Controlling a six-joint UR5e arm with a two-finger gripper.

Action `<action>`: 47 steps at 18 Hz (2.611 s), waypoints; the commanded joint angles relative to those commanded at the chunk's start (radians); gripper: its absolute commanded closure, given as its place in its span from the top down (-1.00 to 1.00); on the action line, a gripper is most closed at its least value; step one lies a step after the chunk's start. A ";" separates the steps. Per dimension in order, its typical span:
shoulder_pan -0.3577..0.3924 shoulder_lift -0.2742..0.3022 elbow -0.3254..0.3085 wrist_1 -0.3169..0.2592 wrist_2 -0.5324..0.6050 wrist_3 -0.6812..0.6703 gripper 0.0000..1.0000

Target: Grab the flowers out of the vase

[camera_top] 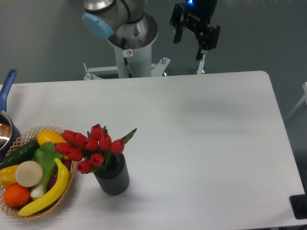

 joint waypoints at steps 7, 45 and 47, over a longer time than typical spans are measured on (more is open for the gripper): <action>-0.002 0.005 0.020 -0.025 0.014 -0.025 1.00; -0.271 -0.216 -0.272 0.696 -0.520 -0.669 1.00; -0.291 -0.236 -0.270 0.721 -0.520 -0.669 1.00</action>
